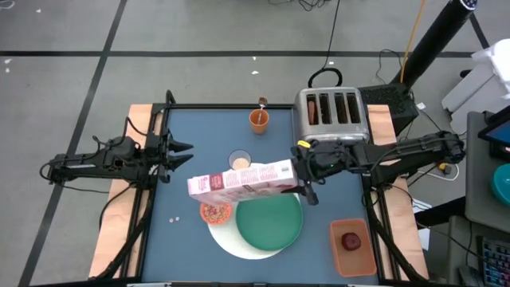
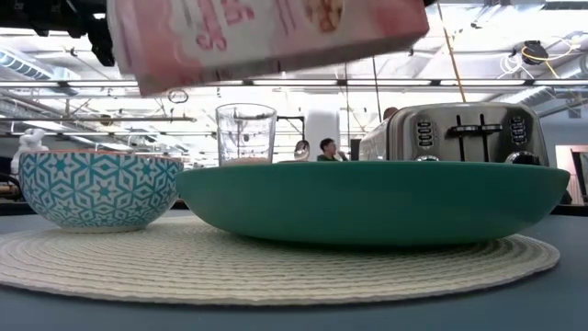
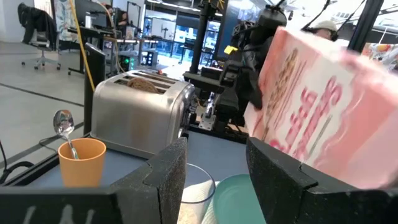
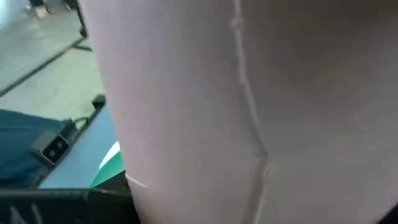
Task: Arrange a breakfast setting
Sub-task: Pour the cereal from the cereal box into the orange bowl
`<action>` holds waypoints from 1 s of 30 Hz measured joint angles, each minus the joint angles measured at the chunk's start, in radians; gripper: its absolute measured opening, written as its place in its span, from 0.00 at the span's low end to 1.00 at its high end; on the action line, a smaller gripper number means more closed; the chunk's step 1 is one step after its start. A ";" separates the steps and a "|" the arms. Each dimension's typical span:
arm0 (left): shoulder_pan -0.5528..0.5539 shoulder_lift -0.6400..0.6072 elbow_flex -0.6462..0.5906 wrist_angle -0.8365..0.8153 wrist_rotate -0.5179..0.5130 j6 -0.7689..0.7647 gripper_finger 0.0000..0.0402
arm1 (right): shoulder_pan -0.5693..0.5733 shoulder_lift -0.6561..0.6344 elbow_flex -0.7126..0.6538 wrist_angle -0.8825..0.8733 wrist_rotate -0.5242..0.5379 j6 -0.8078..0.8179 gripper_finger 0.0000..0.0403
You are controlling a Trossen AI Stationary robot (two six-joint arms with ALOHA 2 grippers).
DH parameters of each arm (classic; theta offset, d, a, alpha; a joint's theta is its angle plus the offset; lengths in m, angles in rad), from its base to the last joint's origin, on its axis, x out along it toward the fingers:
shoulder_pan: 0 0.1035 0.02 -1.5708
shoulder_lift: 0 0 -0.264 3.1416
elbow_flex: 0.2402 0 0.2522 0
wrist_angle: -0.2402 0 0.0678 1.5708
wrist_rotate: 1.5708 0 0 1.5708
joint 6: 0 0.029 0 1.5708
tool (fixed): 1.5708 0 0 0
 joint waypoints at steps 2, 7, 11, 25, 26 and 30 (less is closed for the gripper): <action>0.000 0.000 0.000 0.000 0.000 0.001 0.43 | -0.002 -0.007 0.000 0.028 0.002 -0.014 0.56; 0.000 0.000 0.000 0.000 0.000 0.001 0.43 | -0.009 -0.034 0.000 0.121 0.004 -0.025 0.56; 0.000 0.000 0.000 0.000 0.000 0.000 0.43 | -0.020 -0.044 0.000 0.162 0.005 -0.027 0.56; 0.000 0.080 0.000 0.091 0.000 -0.052 0.43 | -0.077 -0.053 0.000 0.450 0.007 -0.152 0.56; 0.000 0.098 0.000 0.110 0.000 -0.053 0.43 | -0.081 -0.053 0.000 0.472 0.006 -0.163 0.56; 0.000 0.173 0.000 0.239 0.001 -0.053 0.43 | -0.099 -0.052 0.000 0.526 0.006 -0.200 0.56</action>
